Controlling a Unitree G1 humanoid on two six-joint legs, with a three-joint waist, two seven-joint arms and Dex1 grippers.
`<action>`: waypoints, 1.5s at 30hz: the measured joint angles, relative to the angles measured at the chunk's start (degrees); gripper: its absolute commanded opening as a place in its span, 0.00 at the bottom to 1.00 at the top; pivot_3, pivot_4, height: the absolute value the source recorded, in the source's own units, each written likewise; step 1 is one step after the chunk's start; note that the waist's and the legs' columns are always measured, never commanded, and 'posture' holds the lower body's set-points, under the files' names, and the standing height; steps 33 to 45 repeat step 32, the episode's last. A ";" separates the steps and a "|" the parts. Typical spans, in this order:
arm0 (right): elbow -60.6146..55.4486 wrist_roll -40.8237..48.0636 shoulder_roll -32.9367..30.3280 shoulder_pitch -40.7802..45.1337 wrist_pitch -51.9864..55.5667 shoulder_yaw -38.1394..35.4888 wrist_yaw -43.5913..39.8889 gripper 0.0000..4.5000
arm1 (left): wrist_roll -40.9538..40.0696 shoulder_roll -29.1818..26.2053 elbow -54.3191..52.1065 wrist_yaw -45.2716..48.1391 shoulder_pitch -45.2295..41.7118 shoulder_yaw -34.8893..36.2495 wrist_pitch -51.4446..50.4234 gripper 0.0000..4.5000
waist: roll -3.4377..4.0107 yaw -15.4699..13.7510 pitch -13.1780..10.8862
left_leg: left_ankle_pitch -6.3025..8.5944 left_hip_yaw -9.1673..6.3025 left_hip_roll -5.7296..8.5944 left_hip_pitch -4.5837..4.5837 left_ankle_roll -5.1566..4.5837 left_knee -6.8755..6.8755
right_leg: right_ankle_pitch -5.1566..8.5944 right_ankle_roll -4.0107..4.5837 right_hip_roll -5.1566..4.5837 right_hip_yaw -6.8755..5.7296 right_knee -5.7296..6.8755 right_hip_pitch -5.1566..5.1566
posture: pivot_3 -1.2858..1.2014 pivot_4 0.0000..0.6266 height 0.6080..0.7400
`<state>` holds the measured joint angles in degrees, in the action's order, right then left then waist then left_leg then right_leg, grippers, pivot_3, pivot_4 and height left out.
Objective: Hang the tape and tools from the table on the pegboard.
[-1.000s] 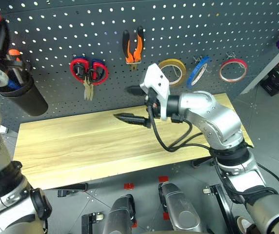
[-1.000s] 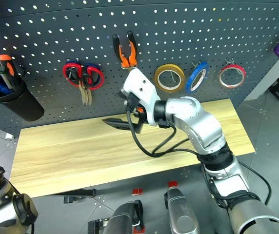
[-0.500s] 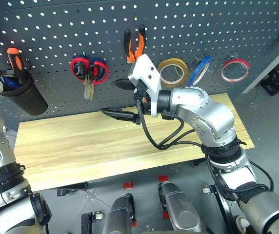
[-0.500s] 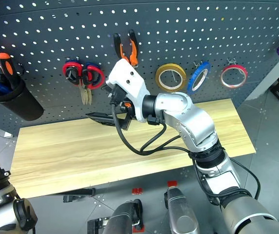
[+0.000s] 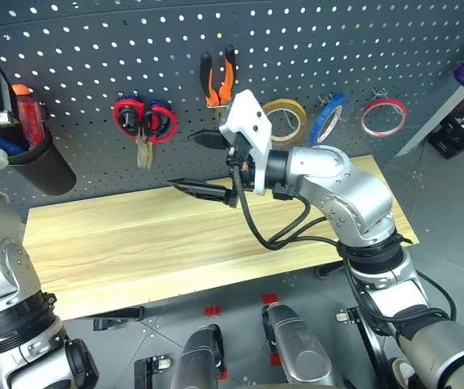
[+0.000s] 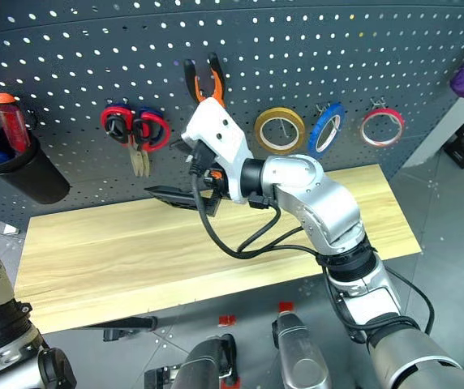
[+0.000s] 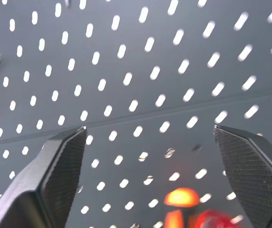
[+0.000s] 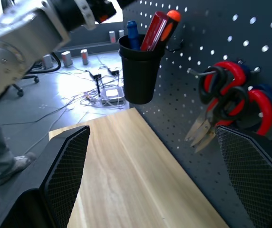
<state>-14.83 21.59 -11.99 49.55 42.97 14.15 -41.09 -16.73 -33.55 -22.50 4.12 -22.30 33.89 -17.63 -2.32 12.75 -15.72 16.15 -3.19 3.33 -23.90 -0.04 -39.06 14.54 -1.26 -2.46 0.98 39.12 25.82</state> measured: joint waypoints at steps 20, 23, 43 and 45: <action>11.47 -14.81 -4.19 -35.41 -23.68 -7.41 18.37 1.00 | 2.82 16.20 -10.69 -2.36 32.99 -12.16 -13.92 0.99 | 0.32 -4.43 7.11 | 0.07 0.07 0.05 0.80 -0.04 0.10 | 0.01 0.00 0.15 0.31 -0.16 -0.84 | 0.43 0.13 1.00; 17.17 -15.95 -3.42 -35.56 -28.56 -9.99 21.38 1.00 | 5.68 16.85 -6.96 -2.25 33.35 -15.00 -9.86 0.99 | 0.58 -4.68 8.25 | 0.23 0.06 0.01 1.15 -0.25 0.22 | 0.02 0.01 0.17 0.29 -0.29 -1.27 | 0.43 0.11 1.00; 34.30 -18.36 -2.11 -35.24 -42.27 -15.18 28.70 1.00 | 6.62 21.00 4.11 -1.37 32.57 -15.72 -0.09 0.99 | 1.03 -4.62 10.77 | 0.41 0.06 -0.05 1.52 -0.35 0.27 | 0.07 0.01 0.21 0.27 -0.49 -1.73 | 0.43 0.05 1.00; 34.30 -18.36 -2.11 -35.24 -42.27 -15.18 28.70 1.00 | 6.62 21.00 4.11 -1.37 32.57 -15.72 -0.09 0.99 | 1.03 -4.62 10.77 | 0.41 0.06 -0.05 1.52 -0.35 0.27 | 0.07 0.01 0.21 0.27 -0.49 -1.73 | 0.43 0.05 1.00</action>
